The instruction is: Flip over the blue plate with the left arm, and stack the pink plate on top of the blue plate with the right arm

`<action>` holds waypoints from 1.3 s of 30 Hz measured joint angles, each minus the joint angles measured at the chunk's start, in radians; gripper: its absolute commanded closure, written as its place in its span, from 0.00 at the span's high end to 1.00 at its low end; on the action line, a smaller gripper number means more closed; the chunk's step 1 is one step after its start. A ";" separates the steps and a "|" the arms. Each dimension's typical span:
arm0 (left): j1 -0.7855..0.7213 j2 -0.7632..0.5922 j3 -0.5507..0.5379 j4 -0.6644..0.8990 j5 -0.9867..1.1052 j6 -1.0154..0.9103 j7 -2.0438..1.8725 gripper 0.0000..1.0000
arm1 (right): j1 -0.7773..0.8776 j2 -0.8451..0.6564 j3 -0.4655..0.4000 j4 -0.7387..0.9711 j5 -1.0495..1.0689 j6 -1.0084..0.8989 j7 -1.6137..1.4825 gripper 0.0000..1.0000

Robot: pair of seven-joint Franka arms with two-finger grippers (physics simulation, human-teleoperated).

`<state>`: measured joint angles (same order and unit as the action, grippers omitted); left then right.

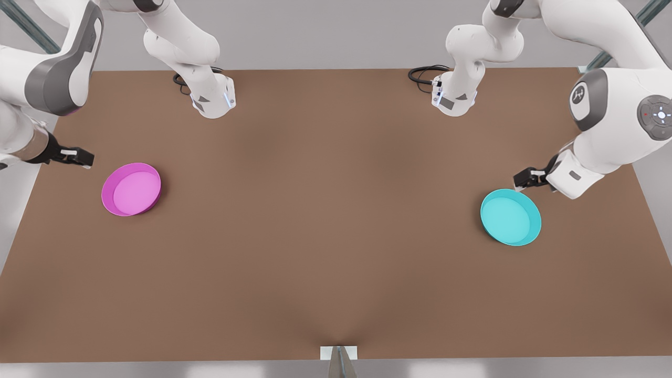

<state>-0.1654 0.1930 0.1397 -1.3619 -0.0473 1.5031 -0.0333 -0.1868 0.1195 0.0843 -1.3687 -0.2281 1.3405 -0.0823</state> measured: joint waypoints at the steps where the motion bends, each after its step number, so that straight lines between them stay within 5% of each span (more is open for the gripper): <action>1: 0.006 0.002 0.000 -0.001 0.000 0.002 -0.002 1.00 | 0.000 0.001 0.000 0.001 0.000 0.006 -0.002 1.00; 3: 0.038 0.011 0.001 -0.029 -0.003 0.001 -0.005 1.00 | -0.002 0.003 0.000 0.002 0.000 0.016 -0.007 1.00; 9: 0.380 0.332 0.007 -0.097 -0.177 0.122 0.061 1.00 | -0.005 0.004 -0.001 0.003 0.006 0.033 -0.017 1.00; 17: 0.489 0.466 0.016 -0.175 -0.343 0.377 0.311 1.00 | -0.002 0.016 -0.002 0.007 0.008 0.040 -0.027 1.00; 29: 0.473 0.480 0.063 -0.329 -0.362 0.465 0.665 1.00 | -0.004 0.028 -0.002 0.012 0.009 0.041 -0.035 1.00; 31: 0.469 0.481 0.063 -0.332 -0.362 0.474 0.698 0.78 | -0.004 0.029 -0.002 0.012 0.009 0.041 -0.036 1.00; 39: 0.461 0.491 0.063 -0.327 -0.367 0.489 0.787 0.51 | -0.014 0.033 -0.002 0.009 0.018 0.040 -0.038 1.00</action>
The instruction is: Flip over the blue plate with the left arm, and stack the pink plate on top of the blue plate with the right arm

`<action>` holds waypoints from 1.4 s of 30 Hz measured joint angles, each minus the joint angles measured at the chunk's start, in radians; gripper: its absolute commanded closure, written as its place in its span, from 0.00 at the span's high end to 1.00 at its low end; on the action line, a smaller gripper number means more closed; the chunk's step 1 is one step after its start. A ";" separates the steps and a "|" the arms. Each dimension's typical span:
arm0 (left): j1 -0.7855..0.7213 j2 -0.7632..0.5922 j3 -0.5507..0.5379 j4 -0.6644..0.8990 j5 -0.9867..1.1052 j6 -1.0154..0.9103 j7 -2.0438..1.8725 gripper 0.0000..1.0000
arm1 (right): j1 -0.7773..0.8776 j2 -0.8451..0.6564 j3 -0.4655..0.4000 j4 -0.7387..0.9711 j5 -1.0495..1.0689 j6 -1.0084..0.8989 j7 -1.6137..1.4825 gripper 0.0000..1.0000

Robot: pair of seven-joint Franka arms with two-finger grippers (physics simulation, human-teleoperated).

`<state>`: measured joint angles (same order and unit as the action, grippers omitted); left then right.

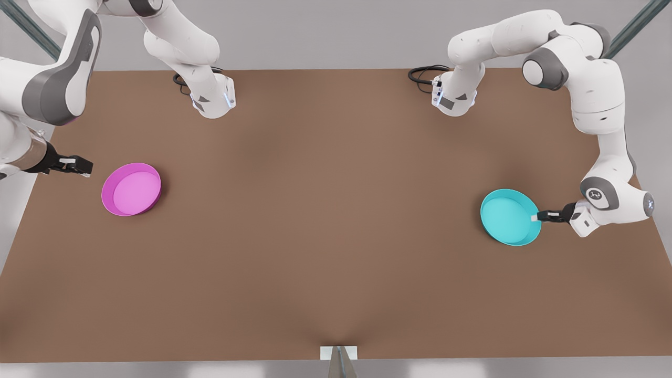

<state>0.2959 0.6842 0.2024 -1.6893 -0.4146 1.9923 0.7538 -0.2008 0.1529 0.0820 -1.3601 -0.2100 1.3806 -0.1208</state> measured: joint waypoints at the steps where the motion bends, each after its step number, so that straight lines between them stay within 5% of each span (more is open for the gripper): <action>1: 0.001 0.001 0.000 0.001 0.000 0.001 0.008 0.49 | 0.001 0.000 0.000 -0.001 0.001 0.000 0.000 1.00; 14: -0.001 0.035 0.000 0.005 -0.006 0.012 0.077 0.45 | 0.003 0.006 -0.001 -0.005 0.003 0.000 -0.003 1.00; 20: -0.001 0.038 0.000 0.007 -0.002 0.014 0.093 0.21 | 0.003 0.007 0.000 -0.004 0.005 0.000 -0.003 1.00; 32: -0.039 -0.043 0.000 0.020 0.011 0.027 0.091 0.21 | 0.003 0.008 0.000 -0.003 0.006 -0.001 -0.004 1.00; 42: -0.589 -0.219 0.167 0.240 0.175 -0.044 -0.146 0.21 | 0.004 0.008 0.000 -0.001 0.007 0.000 -0.005 1.00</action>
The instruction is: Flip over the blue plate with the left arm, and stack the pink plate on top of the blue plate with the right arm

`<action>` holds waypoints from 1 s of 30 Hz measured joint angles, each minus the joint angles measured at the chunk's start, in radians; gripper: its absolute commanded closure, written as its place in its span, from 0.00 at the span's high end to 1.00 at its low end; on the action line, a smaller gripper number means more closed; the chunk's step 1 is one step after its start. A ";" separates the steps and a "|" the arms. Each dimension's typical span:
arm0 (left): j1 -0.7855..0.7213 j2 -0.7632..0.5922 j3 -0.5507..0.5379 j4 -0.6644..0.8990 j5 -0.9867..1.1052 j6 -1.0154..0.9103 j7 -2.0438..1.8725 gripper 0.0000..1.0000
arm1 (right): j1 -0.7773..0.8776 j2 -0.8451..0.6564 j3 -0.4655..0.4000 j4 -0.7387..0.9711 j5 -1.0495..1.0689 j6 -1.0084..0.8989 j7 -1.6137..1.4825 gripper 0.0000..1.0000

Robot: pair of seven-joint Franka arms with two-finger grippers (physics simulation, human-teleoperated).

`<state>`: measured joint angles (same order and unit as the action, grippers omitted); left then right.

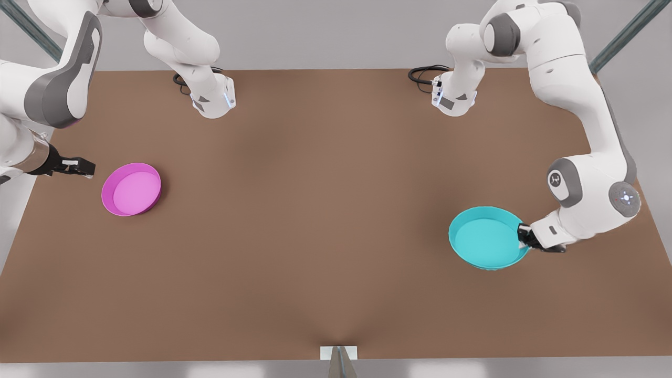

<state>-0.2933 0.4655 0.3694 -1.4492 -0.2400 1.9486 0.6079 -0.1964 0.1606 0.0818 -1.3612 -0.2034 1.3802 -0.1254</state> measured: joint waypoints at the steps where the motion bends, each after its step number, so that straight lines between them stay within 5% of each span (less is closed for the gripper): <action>1: -0.062 0.001 0.003 0.025 0.041 -0.016 -0.047 0.21 | 0.001 0.000 0.000 -0.001 0.000 0.000 0.000 1.00; 6: -0.356 0.068 0.025 0.123 0.318 -0.087 -0.326 0.21 | -0.001 0.001 0.000 -0.003 0.000 0.001 0.000 1.00; 16: -0.929 0.399 0.594 0.172 0.472 -0.089 -0.803 0.21 | -0.005 0.006 -0.002 -0.002 0.009 0.001 -0.001 1.00; 30: -1.099 0.565 0.475 0.144 1.048 -0.070 -1.494 0.21 | -0.033 0.017 -0.005 -0.004 0.030 0.000 -0.004 1.00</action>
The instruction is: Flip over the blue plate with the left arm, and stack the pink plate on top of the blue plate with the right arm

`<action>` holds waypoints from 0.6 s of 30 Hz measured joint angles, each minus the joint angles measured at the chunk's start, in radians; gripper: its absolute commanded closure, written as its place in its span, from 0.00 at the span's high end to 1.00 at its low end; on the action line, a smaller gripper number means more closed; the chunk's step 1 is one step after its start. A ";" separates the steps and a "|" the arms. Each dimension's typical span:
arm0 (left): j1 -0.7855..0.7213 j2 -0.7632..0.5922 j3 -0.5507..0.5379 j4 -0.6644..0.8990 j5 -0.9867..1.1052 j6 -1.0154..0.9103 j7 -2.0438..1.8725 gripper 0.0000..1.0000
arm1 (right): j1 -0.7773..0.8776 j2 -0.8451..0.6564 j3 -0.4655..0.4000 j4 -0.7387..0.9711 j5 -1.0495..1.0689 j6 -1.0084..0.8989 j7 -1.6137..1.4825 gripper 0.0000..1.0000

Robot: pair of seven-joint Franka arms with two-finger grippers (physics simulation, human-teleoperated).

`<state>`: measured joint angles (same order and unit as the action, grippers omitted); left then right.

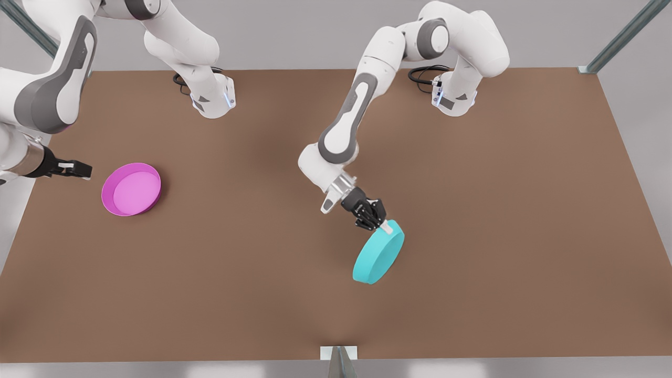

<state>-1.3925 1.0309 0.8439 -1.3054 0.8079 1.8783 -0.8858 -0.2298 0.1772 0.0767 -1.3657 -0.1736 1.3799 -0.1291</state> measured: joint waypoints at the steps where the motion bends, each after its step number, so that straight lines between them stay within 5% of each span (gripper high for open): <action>1: -0.003 0.017 -0.016 0.000 0.040 -0.013 -0.054 0.21 | -0.001 0.000 0.000 0.000 0.001 0.000 -0.001 1.00; 8: 0.007 0.082 -0.150 -0.040 0.249 -0.105 -0.422 0.21 | -0.018 0.003 0.000 -0.001 0.019 -0.004 -0.007 1.00; 18: 0.003 0.134 -0.241 -0.029 0.287 -0.160 -0.791 0.21 | -0.017 0.003 0.000 -0.002 0.023 -0.006 -0.012 1.00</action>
<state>-1.3895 1.1654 0.6026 -1.3342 1.0947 1.7187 -1.6770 -0.2470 0.1806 0.0765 -1.3672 -0.1511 1.3738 -0.1416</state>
